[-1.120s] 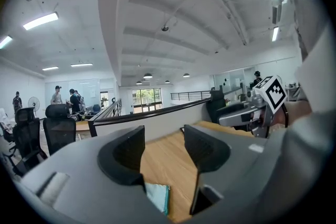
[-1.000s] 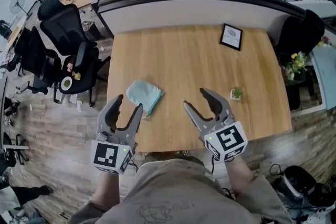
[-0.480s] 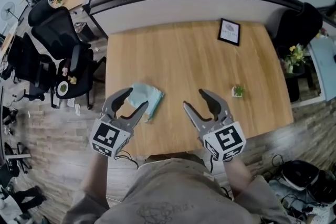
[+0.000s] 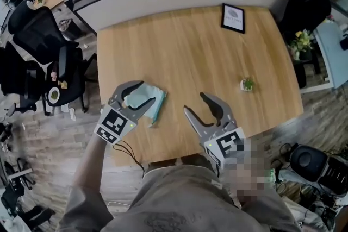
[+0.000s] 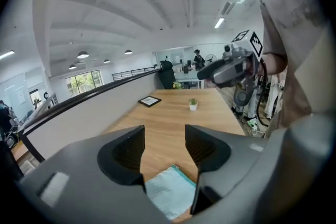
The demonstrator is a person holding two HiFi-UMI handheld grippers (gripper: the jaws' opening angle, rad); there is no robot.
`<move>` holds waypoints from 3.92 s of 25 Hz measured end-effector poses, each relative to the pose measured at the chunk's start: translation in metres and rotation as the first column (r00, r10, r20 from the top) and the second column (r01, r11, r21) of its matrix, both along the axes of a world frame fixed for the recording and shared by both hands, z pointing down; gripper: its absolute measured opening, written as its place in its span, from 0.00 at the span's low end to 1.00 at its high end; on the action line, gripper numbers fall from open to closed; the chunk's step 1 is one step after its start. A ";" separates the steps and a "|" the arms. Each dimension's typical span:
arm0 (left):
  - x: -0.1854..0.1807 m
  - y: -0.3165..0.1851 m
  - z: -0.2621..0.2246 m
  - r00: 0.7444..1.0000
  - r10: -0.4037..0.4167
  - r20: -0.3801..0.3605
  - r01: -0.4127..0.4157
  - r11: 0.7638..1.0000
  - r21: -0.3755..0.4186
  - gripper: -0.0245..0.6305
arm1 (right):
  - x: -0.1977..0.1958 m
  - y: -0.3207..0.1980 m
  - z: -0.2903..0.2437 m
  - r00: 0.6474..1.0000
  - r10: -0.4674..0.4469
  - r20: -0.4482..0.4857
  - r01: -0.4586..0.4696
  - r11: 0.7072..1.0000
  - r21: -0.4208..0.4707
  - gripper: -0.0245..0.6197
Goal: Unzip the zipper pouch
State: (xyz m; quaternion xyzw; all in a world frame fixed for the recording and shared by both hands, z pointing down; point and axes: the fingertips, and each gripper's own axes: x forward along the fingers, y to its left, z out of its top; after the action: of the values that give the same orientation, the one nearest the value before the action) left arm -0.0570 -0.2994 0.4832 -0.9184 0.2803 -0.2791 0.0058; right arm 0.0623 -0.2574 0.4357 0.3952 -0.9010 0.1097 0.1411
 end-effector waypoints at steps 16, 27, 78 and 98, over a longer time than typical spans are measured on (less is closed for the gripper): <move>0.009 -0.023 0.177 0.932 0.299 0.204 -0.254 0.942 -0.220 0.41 | -0.016 -0.022 0.085 0.997 0.023 -0.073 -0.035 0.984 -0.173 0.38; 0.011 -0.014 0.254 0.808 0.464 0.363 -0.345 0.872 -0.347 0.36 | -0.014 -0.018 0.126 0.994 0.015 -0.112 -0.041 0.971 -0.235 0.38; 0.003 0.021 -0.142 0.923 -0.201 -0.328 0.274 0.941 0.196 0.07 | -0.015 0.009 -0.134 0.998 -0.044 0.034 0.035 0.977 0.212 0.38; -0.023 0.080 -0.179 0.886 -0.237 -0.398 0.338 0.918 0.205 0.07 | -0.062 0.045 -0.151 0.969 -0.248 -0.002 0.243 0.947 0.211 0.37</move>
State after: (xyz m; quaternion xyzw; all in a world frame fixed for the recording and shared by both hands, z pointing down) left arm -0.0797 -0.2189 0.3041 -0.8923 0.4460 -0.0605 0.0364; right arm 0.0002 -0.2120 0.2844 0.2912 -0.9514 0.0008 0.1002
